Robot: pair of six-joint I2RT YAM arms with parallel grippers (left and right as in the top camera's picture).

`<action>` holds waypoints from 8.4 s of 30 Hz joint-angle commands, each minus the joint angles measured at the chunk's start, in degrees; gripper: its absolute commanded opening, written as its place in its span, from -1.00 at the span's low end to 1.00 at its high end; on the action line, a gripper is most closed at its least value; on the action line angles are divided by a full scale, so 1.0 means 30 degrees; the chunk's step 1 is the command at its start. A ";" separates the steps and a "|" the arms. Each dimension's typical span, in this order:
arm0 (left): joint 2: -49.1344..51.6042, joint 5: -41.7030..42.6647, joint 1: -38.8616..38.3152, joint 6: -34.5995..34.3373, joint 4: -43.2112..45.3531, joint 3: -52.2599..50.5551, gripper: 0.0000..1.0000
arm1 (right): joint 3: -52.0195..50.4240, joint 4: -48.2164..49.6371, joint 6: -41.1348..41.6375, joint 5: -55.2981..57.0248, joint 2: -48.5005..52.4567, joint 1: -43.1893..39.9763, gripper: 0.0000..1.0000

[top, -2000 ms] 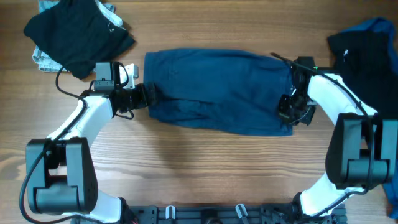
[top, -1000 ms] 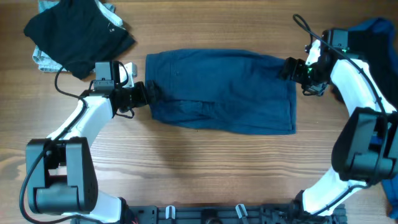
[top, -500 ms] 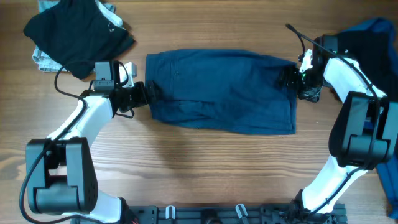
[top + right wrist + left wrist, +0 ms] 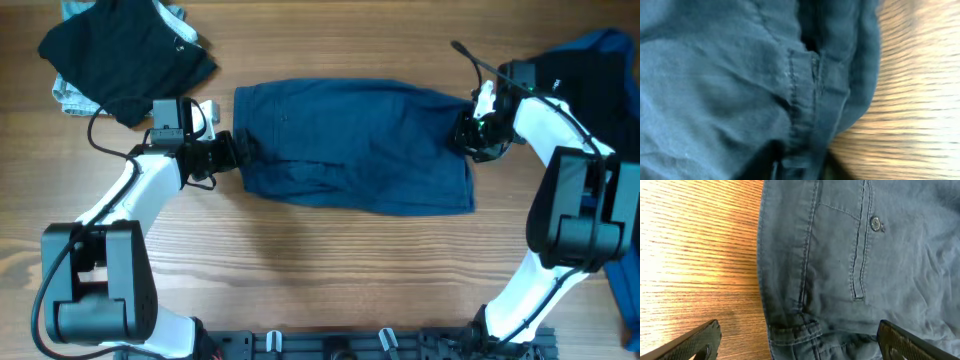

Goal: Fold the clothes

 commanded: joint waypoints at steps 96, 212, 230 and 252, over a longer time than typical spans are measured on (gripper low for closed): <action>0.4969 0.5253 0.1581 -0.2965 0.3410 0.0525 -0.92 | 0.6958 -0.7912 0.0386 0.0044 0.1384 0.3694 0.99; 0.3563 -0.7366 -0.9559 -0.1035 -1.2422 1.6509 -0.86 | 0.5049 -0.6972 0.2659 0.1632 -0.1617 0.1450 0.86; 0.6091 -0.4874 -1.0841 -0.1603 -0.9559 1.6509 -0.84 | 0.5049 -0.7031 0.2681 0.1617 -0.1617 0.1457 0.85; 0.4473 -0.5552 -0.9187 -0.1486 -1.3012 1.6509 -0.71 | 0.5049 -0.5071 0.0495 -0.6812 -0.1617 0.1457 0.65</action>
